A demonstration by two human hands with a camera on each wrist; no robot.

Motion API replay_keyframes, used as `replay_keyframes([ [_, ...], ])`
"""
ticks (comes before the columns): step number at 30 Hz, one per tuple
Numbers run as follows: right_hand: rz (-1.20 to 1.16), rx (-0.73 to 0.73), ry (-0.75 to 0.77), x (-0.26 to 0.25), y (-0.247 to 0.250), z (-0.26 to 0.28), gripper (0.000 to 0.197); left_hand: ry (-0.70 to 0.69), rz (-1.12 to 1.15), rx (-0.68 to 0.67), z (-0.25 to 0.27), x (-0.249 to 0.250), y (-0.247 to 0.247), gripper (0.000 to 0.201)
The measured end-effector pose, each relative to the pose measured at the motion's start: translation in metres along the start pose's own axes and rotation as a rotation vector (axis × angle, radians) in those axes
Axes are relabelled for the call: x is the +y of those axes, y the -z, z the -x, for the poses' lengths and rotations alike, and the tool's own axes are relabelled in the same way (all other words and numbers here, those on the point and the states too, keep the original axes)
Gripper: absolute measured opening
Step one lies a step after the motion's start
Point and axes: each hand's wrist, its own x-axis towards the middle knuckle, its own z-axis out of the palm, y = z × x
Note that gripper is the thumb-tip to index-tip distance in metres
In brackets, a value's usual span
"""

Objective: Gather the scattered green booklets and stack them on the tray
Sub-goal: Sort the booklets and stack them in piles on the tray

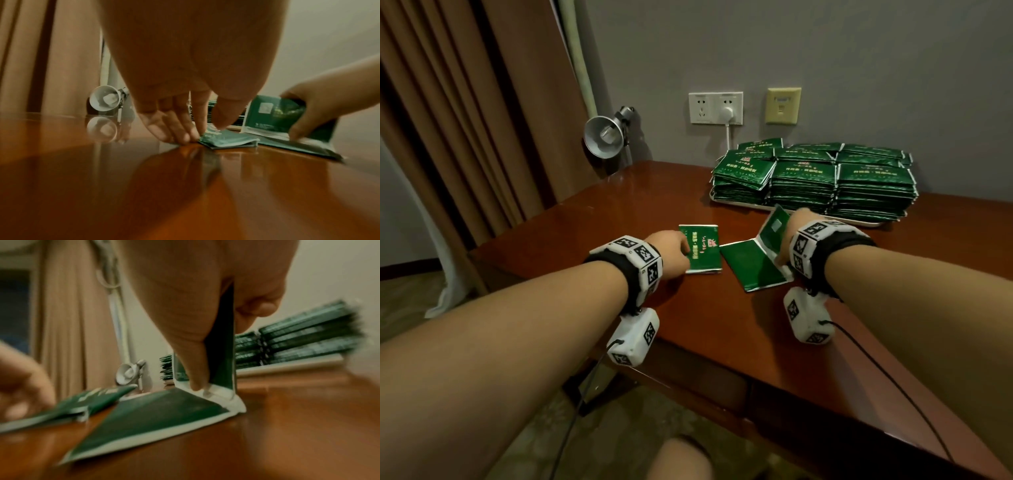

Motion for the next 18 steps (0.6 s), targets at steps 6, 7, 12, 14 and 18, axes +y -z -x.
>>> replay_keyframes([
  [6, 0.073, 0.078, 0.153, -0.016, 0.008, 0.022, 0.039, -0.139, 0.269, -0.115, 0.016, 0.013, -0.002, 0.017],
  [7, 0.045, 0.046, 0.175, -0.017, 0.001, 0.021, 0.044, -0.165, 0.235, -0.067, 0.016, 0.015, -0.001, 0.018],
  [12, 0.052, 0.012, 0.177, -0.022, -0.016, 0.022, 0.062, -0.272, -0.268, 0.013, -0.005, 0.014, 0.003, 0.051],
  [14, 0.033, -0.017, 0.166, -0.020, -0.017, 0.019, 0.061, -0.314, -0.369, -0.096, -0.015, 0.015, 0.004, 0.080],
  [18, -0.007, -0.084, 0.151, -0.014, -0.019, 0.012, 0.061, -0.300, -0.517, -0.242, -0.036, 0.021, 0.008, 0.108],
])
